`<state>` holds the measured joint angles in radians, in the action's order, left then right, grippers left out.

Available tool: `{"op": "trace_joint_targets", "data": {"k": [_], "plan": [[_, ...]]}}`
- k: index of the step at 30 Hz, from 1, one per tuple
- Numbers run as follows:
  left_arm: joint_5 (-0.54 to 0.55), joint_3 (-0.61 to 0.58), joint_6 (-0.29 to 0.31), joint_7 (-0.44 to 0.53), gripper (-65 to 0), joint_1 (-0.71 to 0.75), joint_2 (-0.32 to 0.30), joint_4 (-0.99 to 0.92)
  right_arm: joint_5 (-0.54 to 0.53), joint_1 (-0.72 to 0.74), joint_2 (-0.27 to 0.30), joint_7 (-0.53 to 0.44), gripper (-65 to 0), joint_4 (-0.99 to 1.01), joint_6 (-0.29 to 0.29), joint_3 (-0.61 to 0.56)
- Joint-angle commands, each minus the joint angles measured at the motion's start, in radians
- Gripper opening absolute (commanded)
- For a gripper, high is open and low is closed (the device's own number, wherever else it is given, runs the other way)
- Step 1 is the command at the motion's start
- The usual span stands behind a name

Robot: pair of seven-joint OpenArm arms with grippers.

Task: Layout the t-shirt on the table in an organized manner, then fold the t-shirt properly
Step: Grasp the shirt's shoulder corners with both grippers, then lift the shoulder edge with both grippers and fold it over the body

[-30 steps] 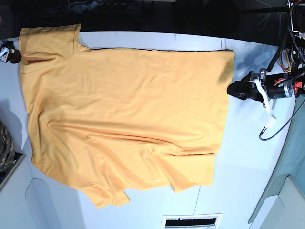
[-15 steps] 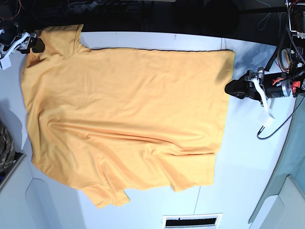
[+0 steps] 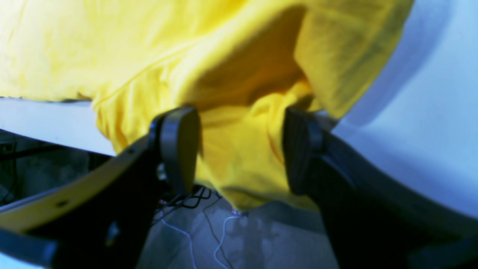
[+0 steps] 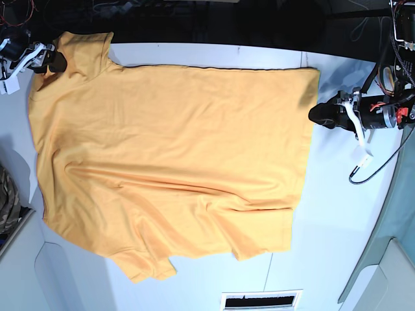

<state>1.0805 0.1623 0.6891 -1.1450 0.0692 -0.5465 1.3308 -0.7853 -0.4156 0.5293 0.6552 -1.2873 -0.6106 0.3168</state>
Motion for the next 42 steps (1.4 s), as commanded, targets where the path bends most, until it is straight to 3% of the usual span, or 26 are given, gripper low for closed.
{"op": "trace_joint_targets", "data": {"k": [1, 6, 10, 15, 23, 33, 37, 42], "plan": [[0.013, 0.008, 0.009, 0.010, -36.8, -0.013, -0.019, 0.014, 0.040, -0.011, 0.008, 0.060, -28.4, -0.006, 0.016, 0.009], [-0.024, 0.008, 0.009, 0.011, -36.6, -0.010, -0.019, 0.014, 0.040, -0.011, 0.008, 0.061, -28.3, -0.075, 0.024, 0.089], [-0.080, 0.008, 0.009, 0.011, -30.1, 0.013, -0.019, 0.013, 0.042, -0.011, 0.028, 0.064, -28.3, -0.092, 0.027, 0.134], [-0.079, 0.008, 0.009, -0.016, -30.1, 0.059, -0.019, 0.014, 0.063, -0.011, 0.071, 0.061, -28.3, -0.090, 0.039, 0.136], [-0.042, 0.008, 0.009, -0.014, -30.1, 0.154, -0.013, 0.013, 0.132, -0.011, 0.078, 0.047, -28.3, -0.065, 0.050, 0.136], [-0.129, 0.008, 0.009, 0.012, -30.1, 0.169, 0.113, 0.008, 0.131, -0.008, 0.089, 0.019, -28.3, -0.029, 0.056, 0.136], [-0.128, 0.008, 0.009, 0.013, -30.2, 0.169, 0.139, 0.008, 0.119, -0.009, 0.087, 0.029, -28.3, -0.029, 0.053, 0.134], [-0.129, 0.008, 0.009, 0.013, -30.2, 0.167, 0.150, 0.008, 0.029, -0.009, 0.066, 0.073, -28.3, -0.029, 0.026, 0.134]]}}
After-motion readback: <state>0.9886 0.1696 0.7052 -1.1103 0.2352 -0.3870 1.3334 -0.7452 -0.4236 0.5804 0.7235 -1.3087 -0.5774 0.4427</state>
